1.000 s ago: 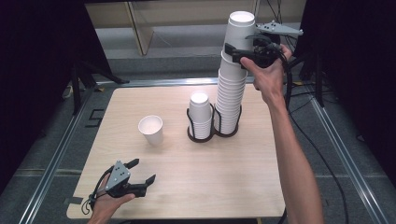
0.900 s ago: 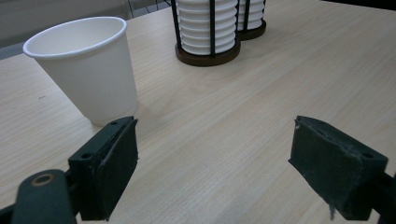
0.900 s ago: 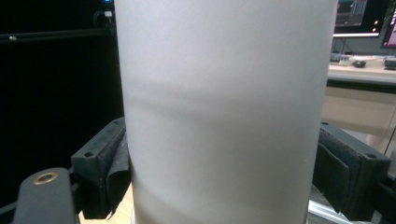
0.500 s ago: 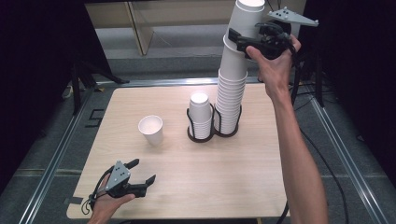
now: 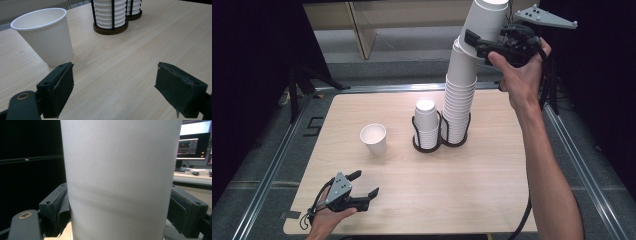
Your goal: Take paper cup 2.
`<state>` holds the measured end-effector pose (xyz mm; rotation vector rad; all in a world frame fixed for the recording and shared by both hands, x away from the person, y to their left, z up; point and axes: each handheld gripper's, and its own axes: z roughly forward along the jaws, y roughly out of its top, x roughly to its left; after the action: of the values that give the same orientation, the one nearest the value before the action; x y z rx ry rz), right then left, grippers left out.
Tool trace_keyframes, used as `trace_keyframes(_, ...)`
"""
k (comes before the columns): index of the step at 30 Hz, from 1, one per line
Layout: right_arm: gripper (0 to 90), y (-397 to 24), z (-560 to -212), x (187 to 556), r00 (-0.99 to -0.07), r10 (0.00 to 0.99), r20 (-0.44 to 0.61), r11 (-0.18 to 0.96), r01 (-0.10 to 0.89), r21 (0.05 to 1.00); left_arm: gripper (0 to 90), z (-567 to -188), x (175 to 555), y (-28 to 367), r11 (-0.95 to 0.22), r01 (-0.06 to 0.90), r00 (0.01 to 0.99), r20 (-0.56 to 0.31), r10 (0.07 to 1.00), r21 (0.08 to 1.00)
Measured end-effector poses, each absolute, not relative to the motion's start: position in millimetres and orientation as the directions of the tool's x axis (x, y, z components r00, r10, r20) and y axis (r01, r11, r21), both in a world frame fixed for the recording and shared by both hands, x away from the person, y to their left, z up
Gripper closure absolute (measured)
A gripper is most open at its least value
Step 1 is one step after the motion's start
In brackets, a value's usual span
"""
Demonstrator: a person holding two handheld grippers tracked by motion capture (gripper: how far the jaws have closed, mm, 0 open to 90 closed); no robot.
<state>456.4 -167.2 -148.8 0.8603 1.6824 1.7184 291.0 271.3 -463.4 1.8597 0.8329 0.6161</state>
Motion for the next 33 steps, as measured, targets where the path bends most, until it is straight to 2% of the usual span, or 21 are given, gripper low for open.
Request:
trace_keyframes(9,16.5,-174.1,-180.1,415.5,-0.672,0.74,0.03,-0.002,0.042,0.999,14.7,-464.2,292.0,269.7,-0.291,0.277,0.64,0.05,0.767,0.916)
trace_keyframes(18,16.5,-168.2,-227.8,375.4,-0.729,0.683,0.045,0.02,0.08,0.997,14.8,-464.3,291.8,267.3,-0.287,0.274,0.639,0.049,0.768,0.918)
trace_keyframes(25,16.6,-145.2,-284.1,368.2,-0.768,0.637,0.064,0.056,0.129,0.99,14.7,-464.7,291.2,263.2,-0.281,0.261,0.642,0.052,0.765,0.923)
trace_keyframes(26,16.6,-141.6,-290.1,366.5,-0.771,0.629,0.104,0.049,0.173,0.984,14.7,-464.4,291.2,263.3,-0.288,0.257,0.644,0.059,0.763,0.922)
trace_keyframes(27,16.6,-138.7,-298.3,369.3,-0.778,0.623,0.074,0.061,0.143,0.988,14.7,-465.0,291.6,262.0,-0.278,0.248,0.645,0.056,0.762,0.928)
trace_keyframes(31,16.7,-124.4,-324.4,371.0,-0.806,0.578,0.131,0.048,0.194,0.98,14.7,-463.8,290.7,260.2,-0.275,0.237,0.644,0.061,0.763,0.932)
trace_keyframes(33,16.7,-117.9,-334.1,372.2,-0.811,0.572,0.125,0.052,0.188,0.981,14.7,-464.0,291.5,259.3,-0.259,0.225,0.646,0.055,0.761,0.939)
